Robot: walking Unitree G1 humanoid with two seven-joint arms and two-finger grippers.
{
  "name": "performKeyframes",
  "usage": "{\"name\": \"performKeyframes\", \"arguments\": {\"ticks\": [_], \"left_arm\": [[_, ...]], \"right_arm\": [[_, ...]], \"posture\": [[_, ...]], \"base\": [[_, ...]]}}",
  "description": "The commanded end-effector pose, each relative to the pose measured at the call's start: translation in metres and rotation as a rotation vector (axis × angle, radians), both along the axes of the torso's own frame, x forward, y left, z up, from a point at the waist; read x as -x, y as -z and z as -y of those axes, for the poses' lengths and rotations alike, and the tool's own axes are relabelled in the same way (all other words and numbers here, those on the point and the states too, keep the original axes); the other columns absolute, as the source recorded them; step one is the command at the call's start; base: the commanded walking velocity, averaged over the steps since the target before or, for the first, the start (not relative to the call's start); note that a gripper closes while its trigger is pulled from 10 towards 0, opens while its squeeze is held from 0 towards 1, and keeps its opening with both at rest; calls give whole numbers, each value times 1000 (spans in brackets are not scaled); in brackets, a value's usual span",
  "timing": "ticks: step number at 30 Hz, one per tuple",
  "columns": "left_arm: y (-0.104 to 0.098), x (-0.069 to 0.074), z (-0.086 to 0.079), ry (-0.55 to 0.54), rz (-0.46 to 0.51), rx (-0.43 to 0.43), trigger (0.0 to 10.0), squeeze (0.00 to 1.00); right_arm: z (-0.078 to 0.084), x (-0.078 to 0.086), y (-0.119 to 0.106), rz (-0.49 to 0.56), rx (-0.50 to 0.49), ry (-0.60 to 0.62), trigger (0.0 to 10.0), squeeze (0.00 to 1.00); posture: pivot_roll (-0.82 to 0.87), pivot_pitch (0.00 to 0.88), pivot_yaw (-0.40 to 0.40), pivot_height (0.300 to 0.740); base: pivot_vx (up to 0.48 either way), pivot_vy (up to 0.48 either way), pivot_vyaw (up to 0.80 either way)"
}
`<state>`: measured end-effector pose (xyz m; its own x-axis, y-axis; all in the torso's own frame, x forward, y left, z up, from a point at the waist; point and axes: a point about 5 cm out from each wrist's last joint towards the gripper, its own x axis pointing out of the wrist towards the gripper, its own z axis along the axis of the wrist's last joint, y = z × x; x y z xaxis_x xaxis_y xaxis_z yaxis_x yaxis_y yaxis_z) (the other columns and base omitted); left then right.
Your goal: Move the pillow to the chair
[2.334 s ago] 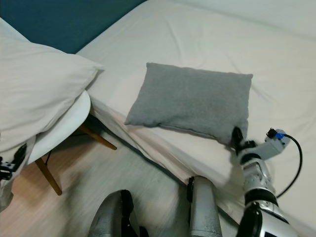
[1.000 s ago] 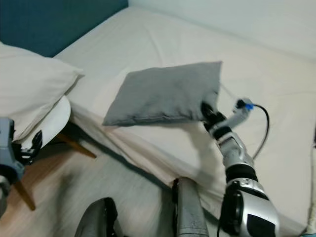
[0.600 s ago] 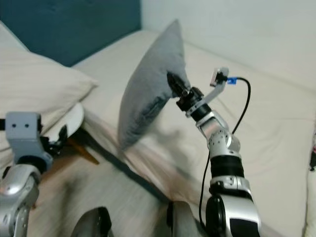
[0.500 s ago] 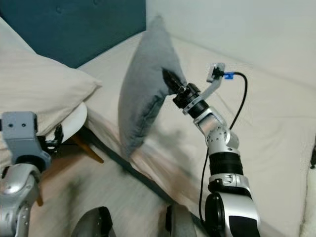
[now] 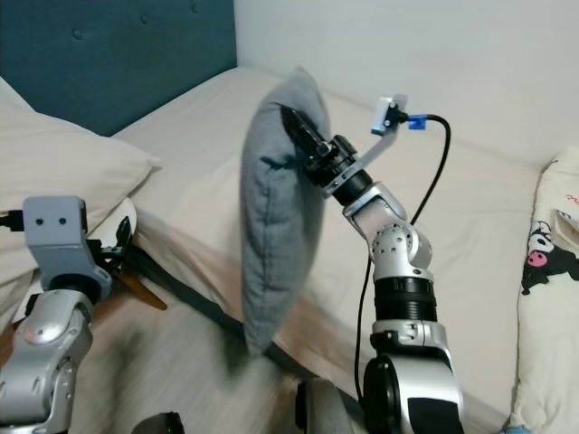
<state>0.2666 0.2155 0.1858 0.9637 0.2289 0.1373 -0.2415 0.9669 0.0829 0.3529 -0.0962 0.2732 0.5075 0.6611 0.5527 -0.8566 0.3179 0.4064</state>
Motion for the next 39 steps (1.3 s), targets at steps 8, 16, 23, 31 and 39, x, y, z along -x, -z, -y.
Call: {"name": "performKeyframes", "arguments": {"ticks": [8, 16, 23, 31, 39], "left_arm": [[14, -2, 19, 59, -55, 11, 10000, 0], [12, -3, 22, 69, -27, 21, 10000, 0], [14, -1, 21, 63, -38, 10, 10000, 0], [31, 27, 25, 54, -121, 35, 10000, 0], [47, 52, 51, 129, -208, 175, 10000, 0]], "right_arm": [[-22, 21, 9, 21, 22, -110, 0, 0], [-34, 32, 14, 0, 32, -161, 0, 0], [-32, 31, 32, -44, 106, -121, 0, 0], [-14, 46, 82, -126, 331, -73, 0, 0], [-7, 55, 117, -184, 516, 2, 10000, 0]], "posture": [[-26, 0, -107, 665], [-25, 0, -107, 689], [-22, 0, -104, 708], [-10, 0, -101, 738], [10, 0, -110, 740]], "base": [[-226, 0, 0], [-473, 0, 0], [-61, 0, 0], [0, 0, 0], [0, 0, 100]]}}
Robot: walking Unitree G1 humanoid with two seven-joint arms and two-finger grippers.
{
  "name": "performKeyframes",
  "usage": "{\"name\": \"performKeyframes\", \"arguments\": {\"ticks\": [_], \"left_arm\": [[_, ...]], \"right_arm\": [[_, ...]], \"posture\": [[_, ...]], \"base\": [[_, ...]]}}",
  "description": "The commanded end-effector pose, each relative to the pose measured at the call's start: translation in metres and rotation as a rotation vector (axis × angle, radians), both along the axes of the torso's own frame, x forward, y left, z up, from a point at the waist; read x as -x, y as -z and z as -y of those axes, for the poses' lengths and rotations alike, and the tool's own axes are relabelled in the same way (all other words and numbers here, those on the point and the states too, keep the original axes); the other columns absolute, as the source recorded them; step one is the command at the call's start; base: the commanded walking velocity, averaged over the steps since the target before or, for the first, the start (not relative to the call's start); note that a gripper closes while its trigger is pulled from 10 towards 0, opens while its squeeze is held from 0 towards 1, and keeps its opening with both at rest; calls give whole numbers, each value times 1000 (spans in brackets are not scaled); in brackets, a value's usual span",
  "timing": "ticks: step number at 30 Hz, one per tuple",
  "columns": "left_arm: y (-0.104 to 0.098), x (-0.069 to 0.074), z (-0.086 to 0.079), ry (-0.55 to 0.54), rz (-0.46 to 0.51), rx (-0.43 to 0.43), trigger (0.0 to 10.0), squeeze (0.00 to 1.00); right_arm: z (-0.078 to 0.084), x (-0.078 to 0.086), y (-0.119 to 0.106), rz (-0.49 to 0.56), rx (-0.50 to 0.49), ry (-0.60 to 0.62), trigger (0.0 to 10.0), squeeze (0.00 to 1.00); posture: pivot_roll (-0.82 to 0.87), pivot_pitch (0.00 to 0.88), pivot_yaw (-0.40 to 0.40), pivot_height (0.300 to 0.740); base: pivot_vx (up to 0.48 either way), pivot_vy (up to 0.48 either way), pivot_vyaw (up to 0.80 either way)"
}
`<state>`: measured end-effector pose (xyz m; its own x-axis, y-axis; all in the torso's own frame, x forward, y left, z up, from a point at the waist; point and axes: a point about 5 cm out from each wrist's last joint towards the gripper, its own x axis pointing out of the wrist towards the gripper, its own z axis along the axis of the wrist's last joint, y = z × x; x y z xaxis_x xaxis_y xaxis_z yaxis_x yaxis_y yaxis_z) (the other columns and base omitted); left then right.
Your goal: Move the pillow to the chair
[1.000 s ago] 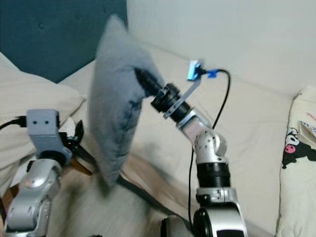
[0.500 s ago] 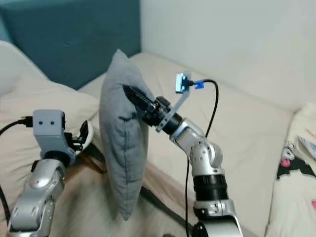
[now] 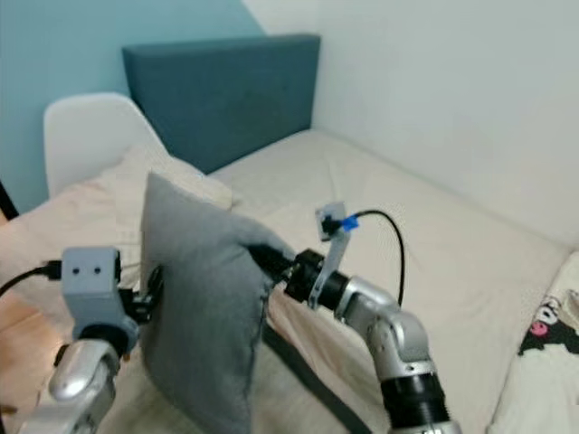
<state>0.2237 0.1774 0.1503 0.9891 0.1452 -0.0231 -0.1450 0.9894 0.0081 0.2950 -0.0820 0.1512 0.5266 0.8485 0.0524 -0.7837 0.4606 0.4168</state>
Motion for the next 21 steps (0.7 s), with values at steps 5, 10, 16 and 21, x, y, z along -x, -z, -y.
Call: {"name": "performKeyframes", "arguments": {"ticks": [5, 10, 16, 21], "left_arm": [[27, 22, 29, 96, -136, 130, 10000, 0], [29, 15, 24, 123, -110, 134, 10000, 0], [23, 3, 15, 108, -69, 68, 10000, 0], [17, -14, 8, 69, -16, 11, 10000, 0]], "right_arm": [[13, -5, -5, 106, 73, 82, 10000, 0], [2, 5, -7, 150, 63, 39, 10000, 0], [-3, -3, -11, 179, 37, 46, 10000, 0], [-5, -26, -22, 201, 15, 90, 10000, 0]], "posture": [[6, 0, -106, 740], [3, 0, -102, 740], [3, 0, -91, 740], [13, 0, -106, 740]], "base": [[0, 0, 771], [0, 0, 750], [0, 0, 749], [0, 0, 750]]}}
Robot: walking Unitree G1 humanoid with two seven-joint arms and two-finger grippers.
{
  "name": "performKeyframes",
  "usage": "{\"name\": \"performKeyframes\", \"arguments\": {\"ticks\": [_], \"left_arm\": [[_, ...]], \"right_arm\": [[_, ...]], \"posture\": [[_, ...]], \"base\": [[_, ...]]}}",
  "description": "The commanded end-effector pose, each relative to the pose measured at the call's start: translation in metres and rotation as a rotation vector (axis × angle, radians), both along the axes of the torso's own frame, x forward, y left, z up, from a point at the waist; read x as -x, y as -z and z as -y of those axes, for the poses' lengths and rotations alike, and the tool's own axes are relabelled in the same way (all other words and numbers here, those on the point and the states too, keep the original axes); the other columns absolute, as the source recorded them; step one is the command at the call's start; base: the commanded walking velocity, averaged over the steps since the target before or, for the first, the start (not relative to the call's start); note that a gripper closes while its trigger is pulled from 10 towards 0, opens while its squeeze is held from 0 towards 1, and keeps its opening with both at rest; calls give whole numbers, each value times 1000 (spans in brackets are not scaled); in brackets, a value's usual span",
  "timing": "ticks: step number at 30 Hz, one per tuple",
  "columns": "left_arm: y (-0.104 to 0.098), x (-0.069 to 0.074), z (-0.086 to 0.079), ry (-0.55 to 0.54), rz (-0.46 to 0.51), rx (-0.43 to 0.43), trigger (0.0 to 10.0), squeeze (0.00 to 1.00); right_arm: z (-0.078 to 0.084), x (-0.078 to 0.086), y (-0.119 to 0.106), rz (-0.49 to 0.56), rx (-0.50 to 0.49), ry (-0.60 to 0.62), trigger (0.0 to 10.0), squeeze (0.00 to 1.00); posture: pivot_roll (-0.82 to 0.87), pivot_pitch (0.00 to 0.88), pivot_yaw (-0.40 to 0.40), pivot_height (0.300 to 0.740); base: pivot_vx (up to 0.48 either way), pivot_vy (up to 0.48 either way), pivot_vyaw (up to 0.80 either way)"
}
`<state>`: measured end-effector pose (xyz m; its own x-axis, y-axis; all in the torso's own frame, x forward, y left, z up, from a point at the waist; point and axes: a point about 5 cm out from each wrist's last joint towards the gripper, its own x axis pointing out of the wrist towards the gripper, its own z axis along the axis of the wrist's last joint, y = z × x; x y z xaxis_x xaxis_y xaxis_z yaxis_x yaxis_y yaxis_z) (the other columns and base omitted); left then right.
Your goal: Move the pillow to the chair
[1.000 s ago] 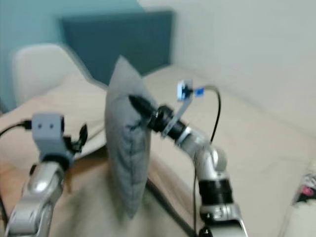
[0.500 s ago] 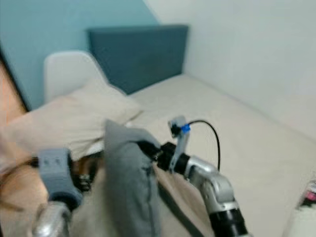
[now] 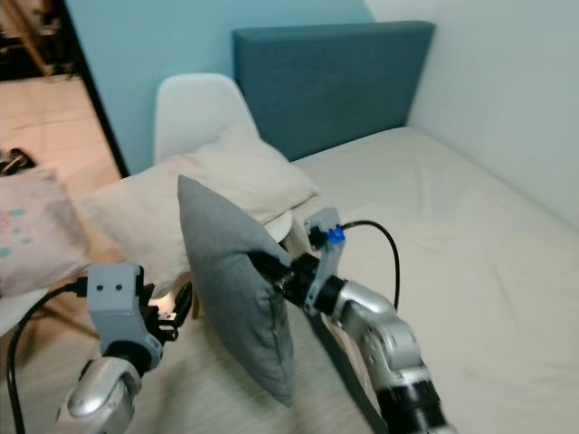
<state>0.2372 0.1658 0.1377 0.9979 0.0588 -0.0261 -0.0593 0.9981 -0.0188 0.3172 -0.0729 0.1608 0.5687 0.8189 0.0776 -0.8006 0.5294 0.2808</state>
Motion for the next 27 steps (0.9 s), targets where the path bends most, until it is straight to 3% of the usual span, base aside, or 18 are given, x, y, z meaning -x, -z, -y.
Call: {"name": "performKeyframes", "arguments": {"ticks": [1, 8, 13, 19, 27], "left_arm": [[3, -5, -4, -24, -2, -37, 10000, 0], [10, -13, -4, -10, -34, -49, 10000, 0], [15, -15, -6, 11, -58, -43, 10000, 0], [16, -33, -3, 43, -18, -16, 10000, 0], [16, -44, -4, 57, 6, 2, 10000, 0]], "right_arm": [[4, -9, -10, 74, -28, 51, 10000, 0], [6, -20, 2, 69, 41, 142, 10000, 0], [10, -23, 4, 51, 31, 164, 10000, 0], [20, -31, 9, 23, 14, 192, 10000, 0], [21, -38, 9, 23, -34, 203, 10000, 0]], "posture": [[19, 0, -108, 740], [40, 0, -110, 740], [39, 0, -107, 740], [18, 0, -102, 740], [20, 0, -94, 740]], "base": [[0, 0, 750], [0, 0, 750], [0, 0, 754], [0, 0, 753], [0, 0, 752]]}}
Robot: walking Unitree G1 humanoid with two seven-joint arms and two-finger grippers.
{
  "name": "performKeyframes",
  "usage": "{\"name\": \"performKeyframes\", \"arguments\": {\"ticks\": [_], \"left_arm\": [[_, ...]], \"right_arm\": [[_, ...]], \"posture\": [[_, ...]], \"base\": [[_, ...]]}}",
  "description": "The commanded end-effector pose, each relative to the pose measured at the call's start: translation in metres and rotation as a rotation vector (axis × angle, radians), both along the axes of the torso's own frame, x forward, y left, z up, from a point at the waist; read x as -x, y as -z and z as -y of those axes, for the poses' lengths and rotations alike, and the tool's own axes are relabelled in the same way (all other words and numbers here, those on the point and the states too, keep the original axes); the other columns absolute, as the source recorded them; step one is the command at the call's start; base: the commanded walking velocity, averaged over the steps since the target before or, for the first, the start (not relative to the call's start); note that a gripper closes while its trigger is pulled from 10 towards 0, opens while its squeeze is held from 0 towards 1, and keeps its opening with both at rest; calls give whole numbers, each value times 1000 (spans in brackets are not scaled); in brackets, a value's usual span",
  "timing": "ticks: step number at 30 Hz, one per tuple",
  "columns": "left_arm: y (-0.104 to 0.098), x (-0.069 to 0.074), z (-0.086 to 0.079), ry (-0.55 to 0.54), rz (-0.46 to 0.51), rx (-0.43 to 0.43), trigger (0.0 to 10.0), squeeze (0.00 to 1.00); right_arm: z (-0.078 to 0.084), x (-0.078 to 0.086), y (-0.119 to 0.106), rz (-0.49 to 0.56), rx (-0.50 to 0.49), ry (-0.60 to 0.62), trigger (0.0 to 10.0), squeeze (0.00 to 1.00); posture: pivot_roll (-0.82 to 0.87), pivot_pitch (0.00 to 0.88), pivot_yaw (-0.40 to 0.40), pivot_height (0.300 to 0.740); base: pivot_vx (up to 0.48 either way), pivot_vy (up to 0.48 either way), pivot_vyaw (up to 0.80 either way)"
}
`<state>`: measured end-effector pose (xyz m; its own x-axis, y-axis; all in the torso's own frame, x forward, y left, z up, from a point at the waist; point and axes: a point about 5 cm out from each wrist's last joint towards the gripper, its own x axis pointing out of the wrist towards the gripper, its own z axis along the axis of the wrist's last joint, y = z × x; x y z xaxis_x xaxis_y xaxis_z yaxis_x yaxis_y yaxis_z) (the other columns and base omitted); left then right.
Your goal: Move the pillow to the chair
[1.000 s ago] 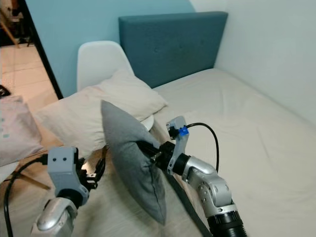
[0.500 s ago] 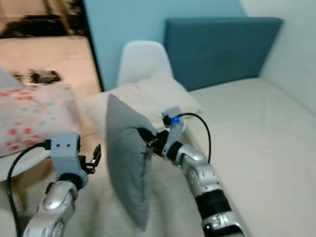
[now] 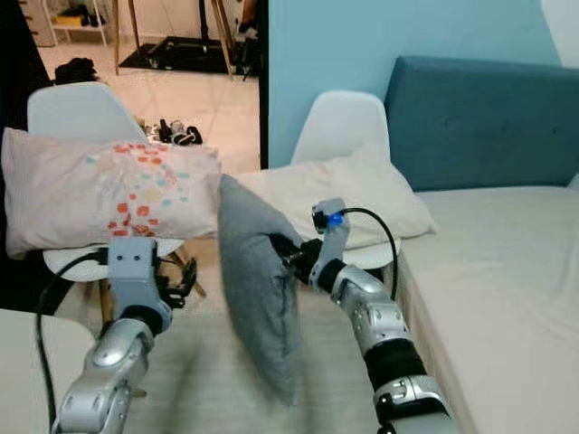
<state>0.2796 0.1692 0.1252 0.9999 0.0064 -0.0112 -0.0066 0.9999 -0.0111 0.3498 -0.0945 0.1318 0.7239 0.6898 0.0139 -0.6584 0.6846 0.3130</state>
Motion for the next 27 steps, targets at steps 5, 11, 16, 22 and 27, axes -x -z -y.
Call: {"name": "performKeyframes", "arguments": {"ticks": [5, 11, 16, 22, 27], "left_arm": [[3, -3, -5, -9, -2, 21, 10000, 0], [4, -4, -8, -17, 8, 26, 10000, 0], [4, -6, -8, -16, 11, 30, 10000, 0], [4, -6, -8, -17, 13, 33, 10000, 0], [4, -6, -9, -19, 14, 34, 10000, 0]], "right_arm": [[-1, -10, -21, 89, -77, 18, 10000, 0], [-1, -12, -21, 88, -98, 17, 10000, 0], [-1, -13, -21, 90, -105, 17, 10000, 0], [-2, -14, -21, 90, -112, 13, 10000, 0], [-2, -15, -21, 90, -115, 12, 10000, 0]], "posture": [[22, 0, -94, 740], [23, 0, -91, 740], [21, 0, -90, 740], [23, 0, -89, 740], [24, 0, -89, 740]], "base": [[0, 0, 754], [0, 0, 753], [0, 0, 756], [0, 0, 751], [0, 0, 754]]}}
